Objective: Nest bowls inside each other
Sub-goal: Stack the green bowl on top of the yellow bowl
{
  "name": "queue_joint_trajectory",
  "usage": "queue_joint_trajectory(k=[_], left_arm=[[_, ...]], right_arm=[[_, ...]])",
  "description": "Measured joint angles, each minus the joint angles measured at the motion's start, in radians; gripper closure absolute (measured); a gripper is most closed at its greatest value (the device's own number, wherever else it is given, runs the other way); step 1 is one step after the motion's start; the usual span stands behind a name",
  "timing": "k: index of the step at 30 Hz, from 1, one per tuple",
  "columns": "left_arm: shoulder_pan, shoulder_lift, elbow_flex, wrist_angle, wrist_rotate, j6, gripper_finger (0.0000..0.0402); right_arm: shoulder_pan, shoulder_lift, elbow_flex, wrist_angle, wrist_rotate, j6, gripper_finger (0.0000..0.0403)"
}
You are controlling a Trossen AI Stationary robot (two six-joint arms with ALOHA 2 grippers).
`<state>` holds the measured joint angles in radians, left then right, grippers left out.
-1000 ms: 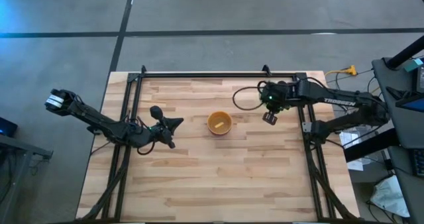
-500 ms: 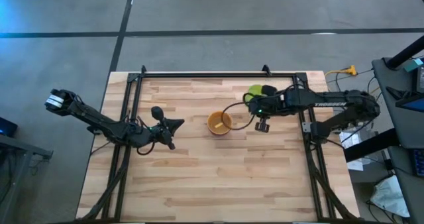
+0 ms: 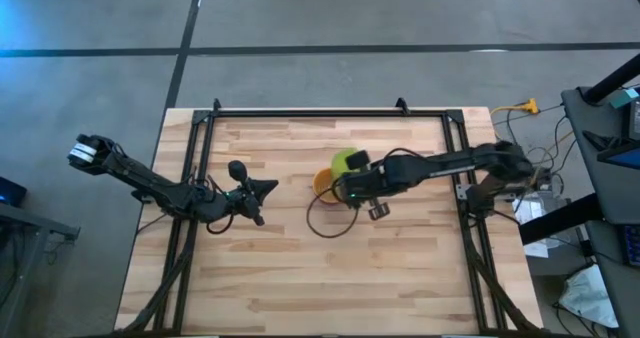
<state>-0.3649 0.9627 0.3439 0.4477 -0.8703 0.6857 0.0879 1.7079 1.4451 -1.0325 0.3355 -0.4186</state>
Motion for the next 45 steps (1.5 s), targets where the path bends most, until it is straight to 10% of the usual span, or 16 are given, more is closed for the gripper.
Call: queue_joint_trajectory(k=[14, 45], left_arm=[[0.0, 0.0, 0.0, 0.0, 0.001, 0.0, 0.0402], [0.0, 0.0, -0.001, 0.0, 0.002, 0.0, 0.0402]], right_arm=[[-0.001, 0.193, 0.255, -0.007, -0.179, -0.053, 0.0394], [-0.034, 0.305, 0.273, -0.08, -0.182, -0.026, 0.0394]])
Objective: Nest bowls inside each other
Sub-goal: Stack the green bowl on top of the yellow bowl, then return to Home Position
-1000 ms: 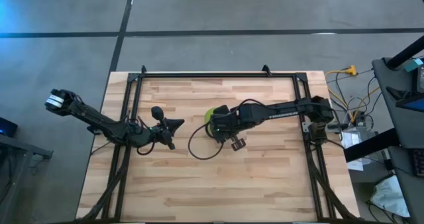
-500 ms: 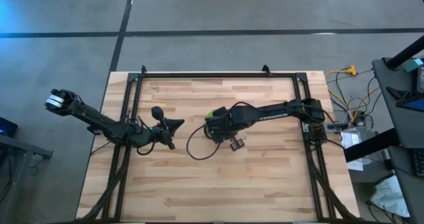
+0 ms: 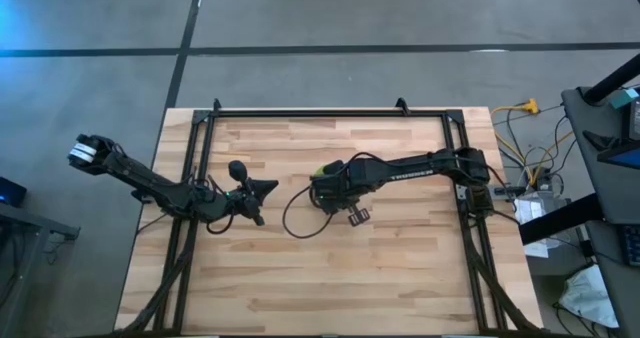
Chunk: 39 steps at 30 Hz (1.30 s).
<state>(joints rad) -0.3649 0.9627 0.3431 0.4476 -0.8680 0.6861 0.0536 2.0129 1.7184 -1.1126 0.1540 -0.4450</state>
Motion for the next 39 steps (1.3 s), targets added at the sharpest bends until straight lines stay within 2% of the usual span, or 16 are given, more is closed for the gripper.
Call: queue_joint_trajectory(k=[14, 18, 23, 34, 39], left_arm=[[0.0, 0.0, 0.0, 0.0, 0.0, 0.0, 0.0402], [0.0, 0.0, 0.0, 0.0, 0.0, 0.0, 0.0402], [0.0, 0.0, 0.0, 0.0, 0.0, 0.0, 0.0402], [0.0, 0.0, 0.0, 0.0, 0.0, 0.0, 0.0402], [0.0, 0.0, -0.001, 0.0, 0.0, 0.0, 0.0402]], right_arm=[[0.0, 0.0, -0.05, 0.048, -0.01, 0.0, 0.0394], [-0.002, 0.0, -0.051, 0.058, -0.057, 0.0, 0.0394], [-0.002, 0.0, -0.051, 0.063, -0.058, 0.023, 0.0393], [-0.004, -0.002, -0.051, 0.063, -0.06, 0.055, 0.0332], [-0.004, -0.004, -0.031, 0.03, -0.06, 0.072, 0.0316]])
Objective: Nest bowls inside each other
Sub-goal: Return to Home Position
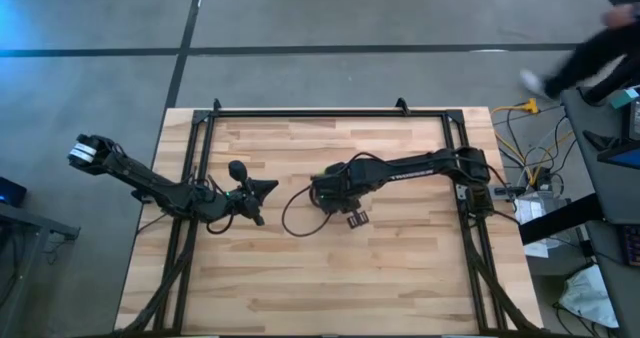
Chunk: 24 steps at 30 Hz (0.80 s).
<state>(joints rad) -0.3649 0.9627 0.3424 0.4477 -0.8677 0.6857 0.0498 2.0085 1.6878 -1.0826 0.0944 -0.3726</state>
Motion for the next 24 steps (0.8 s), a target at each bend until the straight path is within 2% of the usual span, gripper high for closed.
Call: queue_joint_trajectory(k=[4, 8, 11, 13, 15, 18, 21, 24], left_arm=[[0.0, 0.0, 0.0, 0.0, 0.0, 0.0, 0.0402], [0.0, 0.0, 0.0, 0.0, 0.0, 0.0, 0.0402], [-0.001, 0.0, 0.0, 0.0, 0.007, -0.001, 0.0402], [-0.001, 0.0, 0.0, 0.001, 0.025, -0.002, 0.0402], [-0.001, 0.0, 0.0, 0.0, 0.057, -0.01, 0.0402], [-0.001, 0.0, 0.01, 0.008, 0.1, -0.1, 0.0402], [0.0, 0.0, 0.032, 0.056, 0.101, -0.159, 0.0402], [0.0, 0.0, 0.039, 0.147, 0.121, -0.19, 0.0402]], right_arm=[[0.0, -0.019, 0.031, -0.061, -0.009, 0.039, 0.0317], [0.0, -0.096, 0.007, -0.073, -0.08, 0.117, 0.0328], [0.01, -0.189, -0.078, -0.014, -0.121, 0.2, 0.0339], [0.031, -0.264, -0.19, 0.099, -0.12, 0.228, 0.0346], [0.059, -0.35, -0.334, 0.297, -0.12, 0.242, 0.0353], [0.101, -0.465, -0.563, 0.64, -0.121, 0.259, 0.0363], [0.118, -0.538, -0.765, 1.071, -0.123, 0.268, 0.0372], [0.118, -0.572, -0.911, 1.522, -0.124, 0.268, 0.0379]])
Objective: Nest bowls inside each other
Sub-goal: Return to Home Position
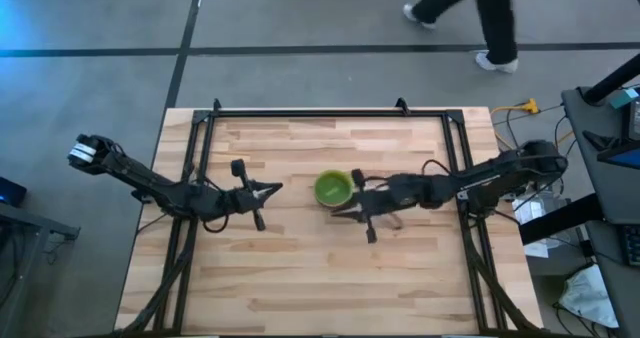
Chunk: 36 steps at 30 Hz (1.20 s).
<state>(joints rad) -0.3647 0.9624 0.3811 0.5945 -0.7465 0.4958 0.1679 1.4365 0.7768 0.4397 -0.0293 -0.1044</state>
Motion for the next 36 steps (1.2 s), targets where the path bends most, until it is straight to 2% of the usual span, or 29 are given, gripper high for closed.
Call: queue_joint_trajectory(k=[2, 5, 9, 12, 16, 22, 27, 29, 34, 36], left_arm=[[0.007, 0.0, 0.001, 0.05, 0.052, -0.019, 0.0402], [0.017, -0.004, -0.007, 0.118, 0.129, -0.02, 0.0402], [0.019, -0.066, -0.02, 0.12, 0.144, 0.003, 0.0402], [0.019, -0.187, -0.038, 0.065, 0.146, 0.008, 0.0402], [0.009, -0.416, -0.049, -0.079, 0.156, -0.033, 0.0402], [0.009, -0.733, -0.059, -0.353, 0.296, -0.151, 0.0402], [0.008, -0.946, -0.153, -0.419, 0.301, -0.203, 0.0402], [0.009, -0.938, -0.197, -0.397, 0.296, -0.202, 0.0402], [0.009, -0.91, -0.267, -0.379, 0.312, -0.263, 0.0402], [0.01, -0.937, -0.315, -0.392, 0.334, -0.329, 0.0402]], right_arm=[[-0.009, -0.014, -0.065, 0.225, -0.006, -0.01, 0.0384], [-0.048, -0.06, -0.115, 0.39, -0.106, -0.018, 0.0388], [-0.107, -0.223, -0.155, 0.372, -0.244, 0.022, 0.0393], [-0.123, -0.424, -0.2, 0.248, -0.265, -0.001, 0.0394], [-0.111, -0.75, -0.3, 0.15, -0.172, -0.034, 0.0394], [-0.066, -1.162, -0.526, 0.139, 0.044, -0.019, 0.0394], [-0.063, -1.423, -0.713, 0.139, 0.06, 0.038, 0.0394], [-0.064, -1.435, -0.771, 0.186, 0.079, 0.067, 0.0394], [-0.062, -1.387, -0.767, 0.066, 0.145, 0.146, 0.0394], [-0.061, -1.376, -0.769, 0.028, 0.143, 0.193, 0.0394]])
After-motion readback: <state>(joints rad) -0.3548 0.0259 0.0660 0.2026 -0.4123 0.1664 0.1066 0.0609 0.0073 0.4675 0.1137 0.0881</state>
